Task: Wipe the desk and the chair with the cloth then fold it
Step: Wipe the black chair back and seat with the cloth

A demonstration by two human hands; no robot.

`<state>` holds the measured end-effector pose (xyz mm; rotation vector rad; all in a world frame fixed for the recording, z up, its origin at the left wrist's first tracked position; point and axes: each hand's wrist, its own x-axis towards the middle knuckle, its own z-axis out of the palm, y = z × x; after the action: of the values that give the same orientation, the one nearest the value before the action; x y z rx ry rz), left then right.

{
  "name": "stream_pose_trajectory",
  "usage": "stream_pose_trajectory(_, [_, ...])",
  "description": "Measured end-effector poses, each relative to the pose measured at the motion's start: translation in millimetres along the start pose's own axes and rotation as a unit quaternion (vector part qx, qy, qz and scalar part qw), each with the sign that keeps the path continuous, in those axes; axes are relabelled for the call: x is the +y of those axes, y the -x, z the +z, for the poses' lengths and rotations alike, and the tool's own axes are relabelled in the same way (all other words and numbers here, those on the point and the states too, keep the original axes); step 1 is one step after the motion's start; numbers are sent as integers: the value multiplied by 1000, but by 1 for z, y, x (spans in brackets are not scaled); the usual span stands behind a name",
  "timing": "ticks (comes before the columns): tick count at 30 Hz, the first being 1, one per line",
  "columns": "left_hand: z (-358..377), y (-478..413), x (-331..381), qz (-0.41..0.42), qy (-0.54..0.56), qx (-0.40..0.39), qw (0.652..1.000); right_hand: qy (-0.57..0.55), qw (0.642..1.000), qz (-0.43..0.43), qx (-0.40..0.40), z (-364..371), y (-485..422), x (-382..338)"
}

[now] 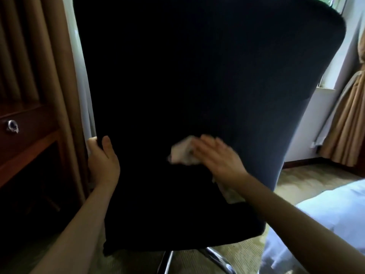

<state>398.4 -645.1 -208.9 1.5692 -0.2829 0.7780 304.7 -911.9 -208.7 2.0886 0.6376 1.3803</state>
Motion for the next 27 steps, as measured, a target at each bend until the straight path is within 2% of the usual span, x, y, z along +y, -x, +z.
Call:
stream_pose_trajectory(4, [-2,-2,-4,-20,22,-11,999,37,985,125,115,-19,-77,32])
stream_pose_trajectory(7, [-1,-3,-8,-23,28,-10,999,9,974,174,144,-14,-78,13])
stream_pose_trajectory(10, [-1,-2,-4,-20,24,-6,999,-23,985,121,119,7,-35,-18])
stream_pose_trajectory(14, [-1,-1,-1,-23,24,-9,999,-47,998,28,-6,28,29,-50])
stream_pose_trajectory(17, [-3,1,3,-17,21,-11,1000,-34,997,2,-72,28,50,-62])
stream_pose_trajectory(19, [-6,5,8,-18,12,-13,1000,-38,996,-2,-75,20,47,-60])
stream_pose_trajectory(22, [-8,7,10,-15,-1,-15,1000,-54,995,80,35,3,27,-37])
stream_pose_trajectory(25, [-7,7,8,-11,-3,-12,1000,-8,958,225,177,-20,-8,5])
stream_pose_trajectory(27, [-5,8,7,-9,-2,-12,1000,25,932,279,228,-30,-34,25])
